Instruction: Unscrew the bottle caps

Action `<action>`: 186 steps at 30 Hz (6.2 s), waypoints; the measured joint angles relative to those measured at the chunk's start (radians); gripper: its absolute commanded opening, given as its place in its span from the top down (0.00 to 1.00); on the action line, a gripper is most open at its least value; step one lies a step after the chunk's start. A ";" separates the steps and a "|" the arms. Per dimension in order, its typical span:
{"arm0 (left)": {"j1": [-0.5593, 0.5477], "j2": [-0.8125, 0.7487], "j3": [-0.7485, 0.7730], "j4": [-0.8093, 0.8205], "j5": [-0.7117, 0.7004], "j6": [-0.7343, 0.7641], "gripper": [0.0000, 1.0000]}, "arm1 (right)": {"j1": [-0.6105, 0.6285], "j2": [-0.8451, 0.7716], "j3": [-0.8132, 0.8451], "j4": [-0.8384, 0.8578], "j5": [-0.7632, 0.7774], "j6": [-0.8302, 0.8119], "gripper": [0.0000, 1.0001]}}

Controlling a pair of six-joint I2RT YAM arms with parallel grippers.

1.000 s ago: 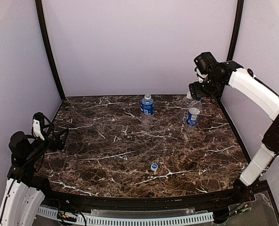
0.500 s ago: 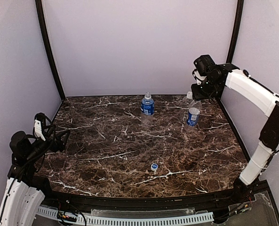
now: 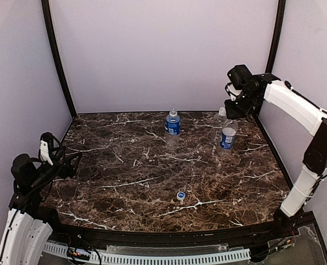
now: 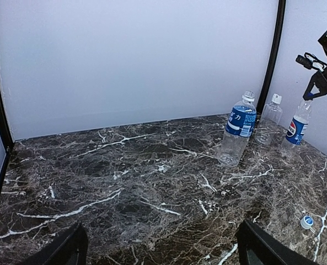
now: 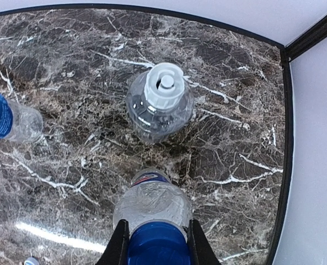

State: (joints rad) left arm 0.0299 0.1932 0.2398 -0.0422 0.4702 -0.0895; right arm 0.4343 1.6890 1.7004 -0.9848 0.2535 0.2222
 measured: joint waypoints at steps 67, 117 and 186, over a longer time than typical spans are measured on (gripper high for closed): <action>-0.508 0.669 0.705 -0.499 -0.134 0.789 0.63 | 0.587 0.247 0.371 0.489 -0.637 0.303 0.43; -0.542 0.694 0.757 -0.784 0.188 0.882 0.69 | 0.858 -0.027 -0.028 0.565 -0.334 -1.319 0.02; -0.649 0.647 0.623 -0.614 0.137 0.816 0.74 | 0.913 -0.055 -0.069 0.502 -0.285 -1.431 0.75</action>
State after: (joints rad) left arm -0.6189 0.8398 0.8631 -0.6563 0.6075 0.7265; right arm 1.3476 1.6344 1.6314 -0.4828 -0.0315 -1.2083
